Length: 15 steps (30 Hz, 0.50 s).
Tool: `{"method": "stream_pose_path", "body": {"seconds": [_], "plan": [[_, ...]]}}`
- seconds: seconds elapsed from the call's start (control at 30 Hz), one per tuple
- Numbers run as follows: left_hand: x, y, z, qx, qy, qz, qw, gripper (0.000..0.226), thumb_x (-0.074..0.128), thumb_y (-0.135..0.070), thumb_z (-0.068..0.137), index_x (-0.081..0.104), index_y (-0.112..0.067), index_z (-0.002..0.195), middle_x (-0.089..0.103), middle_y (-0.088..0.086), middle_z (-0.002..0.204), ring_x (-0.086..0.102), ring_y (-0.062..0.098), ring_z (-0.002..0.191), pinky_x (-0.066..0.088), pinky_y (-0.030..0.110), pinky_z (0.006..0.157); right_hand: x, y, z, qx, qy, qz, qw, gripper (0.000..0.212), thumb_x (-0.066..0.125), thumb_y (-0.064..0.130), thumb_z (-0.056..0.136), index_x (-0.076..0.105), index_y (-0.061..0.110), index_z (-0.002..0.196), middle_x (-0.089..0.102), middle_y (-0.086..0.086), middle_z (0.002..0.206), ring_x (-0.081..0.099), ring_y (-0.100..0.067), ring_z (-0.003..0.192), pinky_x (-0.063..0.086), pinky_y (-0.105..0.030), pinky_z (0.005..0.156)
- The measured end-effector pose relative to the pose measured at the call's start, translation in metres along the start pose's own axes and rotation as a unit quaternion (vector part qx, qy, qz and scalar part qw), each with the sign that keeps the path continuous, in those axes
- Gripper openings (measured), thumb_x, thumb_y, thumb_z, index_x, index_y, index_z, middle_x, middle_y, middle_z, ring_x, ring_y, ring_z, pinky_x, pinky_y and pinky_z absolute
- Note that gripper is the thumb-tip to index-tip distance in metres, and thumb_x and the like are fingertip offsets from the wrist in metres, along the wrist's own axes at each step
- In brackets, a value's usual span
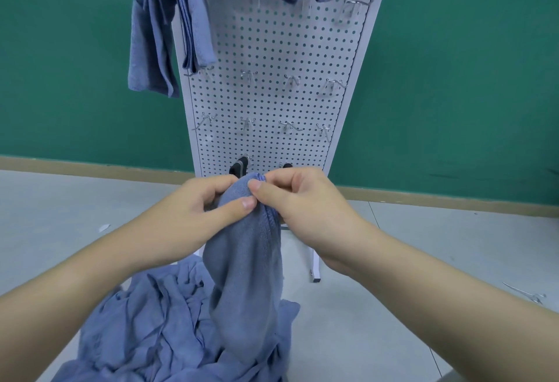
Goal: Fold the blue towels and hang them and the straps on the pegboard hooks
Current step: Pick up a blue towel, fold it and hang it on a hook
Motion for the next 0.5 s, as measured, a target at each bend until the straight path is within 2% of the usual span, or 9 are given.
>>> {"method": "stream_pose_path", "body": {"seconds": [0.07, 0.13, 0.2, 0.23, 0.33, 0.43, 0.5], "plan": [[0.000, -0.001, -0.002, -0.001, -0.011, 0.020, 1.000, 0.058, 0.062, -0.065, 0.081, 0.073, -0.013, 0.105, 0.074, 0.017, 0.103, 0.067, 0.043, 0.099, 0.054, 0.065, 0.085, 0.001, 0.001, 0.000, 0.005, 0.002, 0.005, 1.000, 0.035, 0.064, 0.035, 0.093, 0.072, 0.001, 0.089, 0.058, -0.034, 0.084, 0.048, -0.023, 0.079, 0.039, -0.041, 0.079], [-0.002, 0.000, -0.002, -0.013, -0.032, 0.054, 0.998, 0.066, 0.063, -0.071, 0.075, 0.072, -0.011, 0.101, 0.072, 0.020, 0.097, 0.068, 0.042, 0.085, 0.057, 0.062, 0.069, 0.000, 0.001, 0.001, 0.006, -0.001, 0.002, 1.000, 0.034, 0.065, 0.034, 0.095, 0.072, 0.001, 0.090, 0.058, -0.038, 0.087, 0.048, -0.023, 0.079, 0.040, -0.040, 0.079], [-0.005, 0.003, 0.000, -0.026, -0.049, 0.072, 0.996, 0.073, 0.064, -0.074, 0.072, 0.070, -0.006, 0.099, 0.068, 0.024, 0.092, 0.064, 0.030, 0.067, 0.055, 0.053, 0.057, -0.001, 0.000, 0.002, 0.005, -0.006, -0.002, 1.000, 0.031, 0.065, 0.029, 0.100, 0.072, 0.000, 0.090, 0.061, -0.037, 0.089, 0.052, -0.023, 0.079, 0.043, -0.041, 0.080], [-0.006, 0.004, 0.001, -0.026, -0.054, 0.076, 0.995, 0.074, 0.064, -0.075, 0.071, 0.070, -0.006, 0.098, 0.067, 0.024, 0.090, 0.060, 0.023, 0.065, 0.054, 0.047, 0.053, -0.002, 0.000, 0.003, 0.004, -0.007, -0.002, 1.000, 0.031, 0.064, 0.027, 0.101, 0.072, -0.001, 0.090, 0.062, -0.034, 0.088, 0.054, -0.022, 0.079, 0.044, -0.041, 0.082], [-0.007, 0.008, 0.003, -0.021, -0.057, 0.071, 0.996, 0.076, 0.064, -0.076, 0.071, 0.070, -0.005, 0.097, 0.067, 0.025, 0.089, 0.056, 0.018, 0.064, 0.045, 0.034, 0.055, -0.001, 0.000, 0.004, -0.003, -0.006, 0.002, 1.000, 0.032, 0.064, 0.028, 0.101, 0.072, -0.002, 0.092, 0.064, -0.038, 0.101, 0.056, -0.022, 0.080, 0.045, -0.041, 0.083], [-0.008, 0.010, 0.003, -0.025, -0.057, 0.050, 0.997, 0.078, 0.066, -0.077, 0.070, 0.069, -0.004, 0.099, 0.068, 0.026, 0.093, 0.059, 0.021, 0.068, 0.046, 0.035, 0.059, -0.001, -0.001, 0.004, -0.014, -0.007, 0.007, 1.000, 0.033, 0.064, 0.030, 0.099, 0.071, -0.002, 0.093, 0.063, -0.038, 0.106, 0.056, -0.022, 0.081, 0.044, -0.041, 0.082], [-0.009, 0.007, 0.003, -0.019, -0.062, 0.045, 0.997, 0.077, 0.068, -0.075, 0.068, 0.066, -0.003, 0.095, 0.067, 0.023, 0.086, 0.058, 0.019, 0.068, 0.045, 0.035, 0.061, -0.001, 0.000, 0.005, -0.017, -0.010, 0.007, 1.000, 0.036, 0.064, 0.033, 0.097, 0.071, -0.002, 0.093, 0.063, -0.038, 0.104, 0.056, -0.023, 0.080, 0.044, -0.041, 0.081]]}}
Point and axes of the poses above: each hand's wrist, its own z-axis towards the middle knuckle, its own x-axis out of the palm, y = z × x, the point moved 2 cm from there along z, towards the middle knuckle
